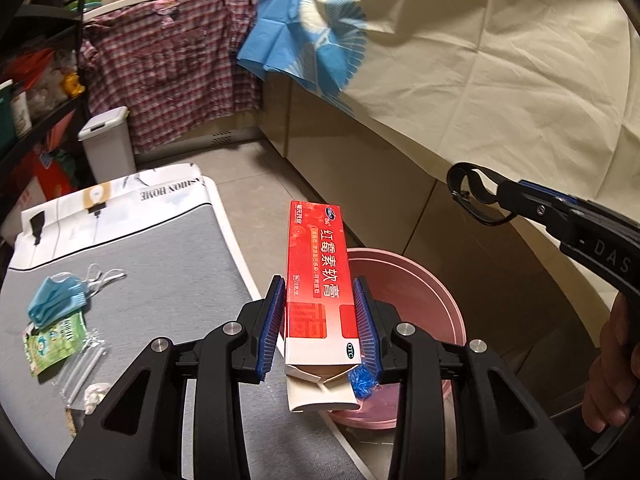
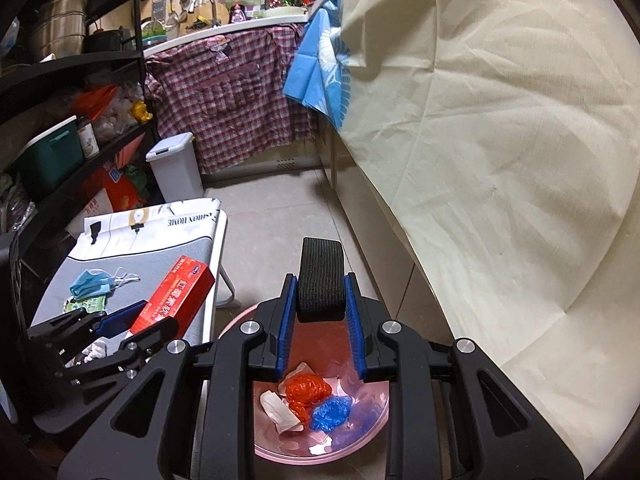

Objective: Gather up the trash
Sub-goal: 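Carry the toothpaste box and black strap over the pink bin and release both, then move both tools back over the table toward the remaining trash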

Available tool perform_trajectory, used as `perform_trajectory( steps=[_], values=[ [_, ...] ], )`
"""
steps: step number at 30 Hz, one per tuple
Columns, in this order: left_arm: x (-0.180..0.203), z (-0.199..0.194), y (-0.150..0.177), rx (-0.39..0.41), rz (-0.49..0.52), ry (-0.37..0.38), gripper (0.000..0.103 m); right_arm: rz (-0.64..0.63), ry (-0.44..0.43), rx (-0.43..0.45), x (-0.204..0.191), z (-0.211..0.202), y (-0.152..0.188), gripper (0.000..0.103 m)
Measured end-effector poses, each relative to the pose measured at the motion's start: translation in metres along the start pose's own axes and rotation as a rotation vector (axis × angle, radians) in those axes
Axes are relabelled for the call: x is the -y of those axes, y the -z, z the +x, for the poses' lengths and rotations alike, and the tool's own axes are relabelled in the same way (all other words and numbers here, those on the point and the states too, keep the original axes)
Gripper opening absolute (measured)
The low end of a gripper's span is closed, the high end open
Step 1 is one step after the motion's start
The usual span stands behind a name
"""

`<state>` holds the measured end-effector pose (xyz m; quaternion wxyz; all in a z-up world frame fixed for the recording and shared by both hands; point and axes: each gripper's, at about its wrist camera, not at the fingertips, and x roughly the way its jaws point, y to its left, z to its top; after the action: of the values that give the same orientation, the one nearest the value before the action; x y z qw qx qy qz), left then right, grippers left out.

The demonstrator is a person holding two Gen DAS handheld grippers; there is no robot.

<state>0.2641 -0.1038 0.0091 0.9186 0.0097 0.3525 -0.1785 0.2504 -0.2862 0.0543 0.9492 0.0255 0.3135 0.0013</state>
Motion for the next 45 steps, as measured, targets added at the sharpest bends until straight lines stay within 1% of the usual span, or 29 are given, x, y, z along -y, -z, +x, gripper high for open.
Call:
perform_trajectory(
  steps=[6, 11, 23, 24, 25, 27, 33, 38, 45],
  values=[
    [0.004, 0.007, 0.003, -0.018, 0.017, 0.017, 0.035, 0.026, 0.003, -0.035, 0.005, 0.009, 0.002, 0.024],
    [0.006, 0.010, 0.003, -0.028, 0.020, 0.028, 0.035, 0.027, 0.007, -0.048, 0.005, 0.012, 0.003, 0.024],
    [0.011, 0.013, 0.001, -0.039, 0.028, 0.065, 0.037, 0.028, 0.009, -0.051, 0.006, 0.013, 0.003, 0.026],
    [0.011, 0.013, 0.001, -0.042, 0.029, 0.063, 0.038, 0.029, 0.012, -0.051, 0.006, 0.013, 0.003, 0.029],
    [0.010, 0.014, 0.001, -0.043, 0.027, 0.062, 0.041, 0.029, 0.015, -0.053, 0.007, 0.013, 0.003, 0.042],
    [0.009, 0.012, 0.001, -0.038, 0.019, 0.062, 0.042, 0.037, 0.034, -0.049, 0.008, 0.014, 0.004, 0.056],
    [0.001, 0.005, 0.003, -0.028, 0.011, 0.050, 0.042, 0.046, 0.034, -0.044, 0.010, 0.012, 0.004, 0.056],
    [-0.009, -0.007, 0.005, -0.010, -0.002, 0.034, 0.042, 0.042, 0.017, -0.017, 0.006, 0.006, 0.002, 0.056],
    [-0.035, -0.032, 0.009, 0.017, -0.021, -0.001, 0.042, 0.011, -0.027, 0.032, -0.013, -0.007, 0.004, 0.056]
  ],
)
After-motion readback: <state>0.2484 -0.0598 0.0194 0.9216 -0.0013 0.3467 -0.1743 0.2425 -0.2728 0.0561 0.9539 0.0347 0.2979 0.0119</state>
